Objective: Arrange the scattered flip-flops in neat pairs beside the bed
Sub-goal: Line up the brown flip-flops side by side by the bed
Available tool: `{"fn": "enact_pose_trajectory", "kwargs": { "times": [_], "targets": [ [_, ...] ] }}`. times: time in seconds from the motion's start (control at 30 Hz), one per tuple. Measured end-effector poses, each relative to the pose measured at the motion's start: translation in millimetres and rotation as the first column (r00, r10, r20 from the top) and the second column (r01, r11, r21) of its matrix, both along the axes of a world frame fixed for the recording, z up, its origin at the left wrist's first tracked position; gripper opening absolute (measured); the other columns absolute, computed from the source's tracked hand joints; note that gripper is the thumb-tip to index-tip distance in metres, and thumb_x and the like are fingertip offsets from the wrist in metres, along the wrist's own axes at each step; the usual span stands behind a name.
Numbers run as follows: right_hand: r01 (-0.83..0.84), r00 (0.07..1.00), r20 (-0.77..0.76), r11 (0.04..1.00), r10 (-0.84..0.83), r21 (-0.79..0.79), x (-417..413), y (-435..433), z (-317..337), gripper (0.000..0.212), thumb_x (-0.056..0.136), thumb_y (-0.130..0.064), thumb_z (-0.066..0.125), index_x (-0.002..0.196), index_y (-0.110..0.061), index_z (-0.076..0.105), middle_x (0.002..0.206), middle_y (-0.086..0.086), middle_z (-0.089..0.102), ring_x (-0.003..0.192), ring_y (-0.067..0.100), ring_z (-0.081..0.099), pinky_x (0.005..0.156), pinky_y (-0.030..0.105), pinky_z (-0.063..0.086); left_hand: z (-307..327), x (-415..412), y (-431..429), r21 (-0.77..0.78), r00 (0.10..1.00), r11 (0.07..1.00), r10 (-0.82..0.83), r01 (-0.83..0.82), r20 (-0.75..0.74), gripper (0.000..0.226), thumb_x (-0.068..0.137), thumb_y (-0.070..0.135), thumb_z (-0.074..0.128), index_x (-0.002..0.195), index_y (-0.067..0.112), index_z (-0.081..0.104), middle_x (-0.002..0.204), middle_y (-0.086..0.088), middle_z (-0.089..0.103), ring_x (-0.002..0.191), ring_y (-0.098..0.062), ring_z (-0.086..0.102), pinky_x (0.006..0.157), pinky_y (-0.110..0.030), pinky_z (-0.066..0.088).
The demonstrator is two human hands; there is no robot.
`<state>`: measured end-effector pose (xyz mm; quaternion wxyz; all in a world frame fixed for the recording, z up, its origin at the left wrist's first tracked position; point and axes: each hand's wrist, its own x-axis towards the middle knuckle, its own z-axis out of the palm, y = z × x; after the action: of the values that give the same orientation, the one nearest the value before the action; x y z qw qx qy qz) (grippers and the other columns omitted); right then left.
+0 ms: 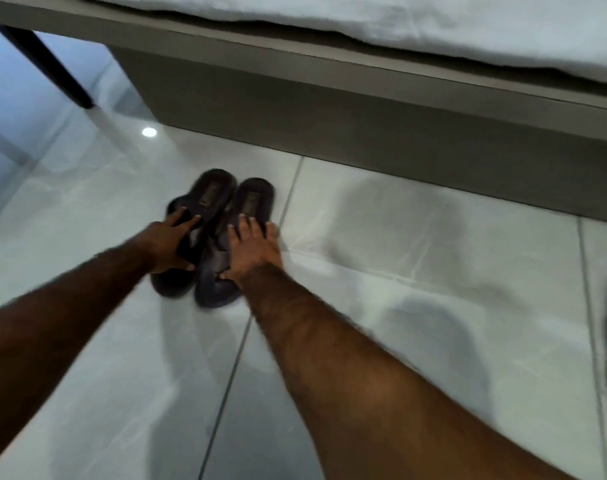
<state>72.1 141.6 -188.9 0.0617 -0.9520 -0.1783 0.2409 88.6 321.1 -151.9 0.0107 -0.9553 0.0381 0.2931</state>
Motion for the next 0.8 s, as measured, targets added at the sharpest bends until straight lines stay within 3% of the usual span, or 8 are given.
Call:
{"fn": "enact_pose_trajectory", "kwargs": {
  "times": [0.8],
  "targets": [
    [-0.049,0.999,0.002,0.997,0.049,-0.059,-1.9,-2.2,4.9,0.104,0.089,-0.064,0.060,0.164,-0.016,0.006,0.172,0.010,-0.004,0.159,0.029,-0.001,0.126,0.054,-0.001,11.7,-2.2,-7.6,0.008,0.999,1.000,0.017,-0.017,-0.040,0.122,0.068,0.037,0.089,0.159,0.022,0.009,0.167,-0.011,-0.001,0.143,-0.041,0.034,0.115,-0.043,0.036]
  ]
}}
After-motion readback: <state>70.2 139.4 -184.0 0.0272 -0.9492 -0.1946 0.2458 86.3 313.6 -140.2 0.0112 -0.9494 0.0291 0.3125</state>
